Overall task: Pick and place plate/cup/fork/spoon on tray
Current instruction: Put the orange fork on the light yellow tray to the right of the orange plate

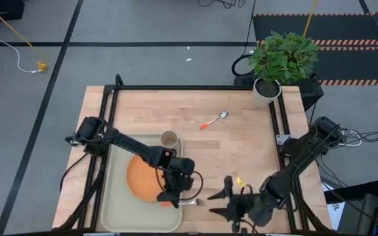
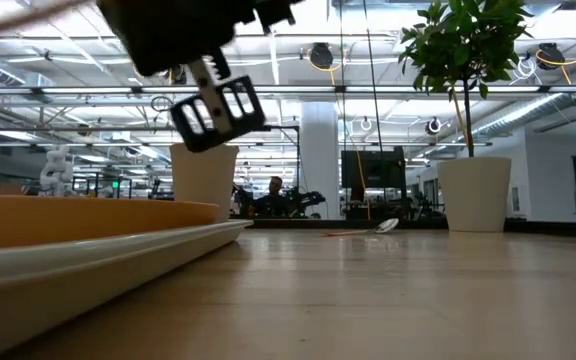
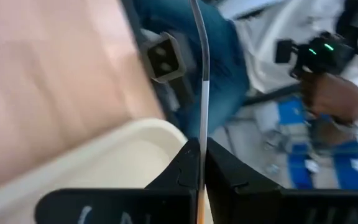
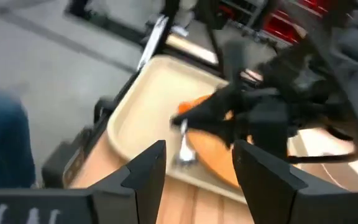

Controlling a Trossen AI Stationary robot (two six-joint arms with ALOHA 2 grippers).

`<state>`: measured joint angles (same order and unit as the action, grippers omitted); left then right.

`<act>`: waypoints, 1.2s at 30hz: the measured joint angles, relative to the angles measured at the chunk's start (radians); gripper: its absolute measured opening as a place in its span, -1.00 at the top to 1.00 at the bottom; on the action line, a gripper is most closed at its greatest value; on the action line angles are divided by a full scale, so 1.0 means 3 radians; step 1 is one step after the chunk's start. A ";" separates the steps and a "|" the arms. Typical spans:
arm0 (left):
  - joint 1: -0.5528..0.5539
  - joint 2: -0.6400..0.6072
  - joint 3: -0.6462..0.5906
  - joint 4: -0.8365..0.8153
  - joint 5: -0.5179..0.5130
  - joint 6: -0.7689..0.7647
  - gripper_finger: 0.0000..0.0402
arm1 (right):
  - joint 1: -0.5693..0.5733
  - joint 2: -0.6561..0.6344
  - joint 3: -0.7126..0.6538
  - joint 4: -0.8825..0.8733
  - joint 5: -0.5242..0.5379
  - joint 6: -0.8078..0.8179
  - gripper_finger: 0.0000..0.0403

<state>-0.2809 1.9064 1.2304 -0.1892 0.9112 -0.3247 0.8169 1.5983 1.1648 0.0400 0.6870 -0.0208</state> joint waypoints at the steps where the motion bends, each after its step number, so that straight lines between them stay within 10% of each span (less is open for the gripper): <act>1: -0.0009 0.0000 0.0000 -0.0020 0.0092 -0.0001 0.97 | 0.0017 0.0059 0.0025 -0.0007 -0.0021 -0.0111 0.10; 10: -0.0092 0.0000 0.0000 -0.0048 0.0102 -0.0440 0.96 | -0.0026 0.0278 0.0129 0.0047 -0.0084 -0.0099 0.10; 26: -0.0094 0.0000 0.0000 -0.0003 0.0203 -0.0908 0.91 | 0.0094 0.0286 0.0123 -0.0015 -0.0106 -0.2919 0.10; 36: -0.0094 0.0000 0.0000 -0.0001 0.0175 -0.0910 0.91 | -0.0085 0.0329 0.0121 -0.0155 -0.0463 -0.3588 0.30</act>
<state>-0.3090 1.9064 1.2304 -0.1895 0.9638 -0.5976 0.7914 1.6971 1.2011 -0.0066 0.5480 -1.0974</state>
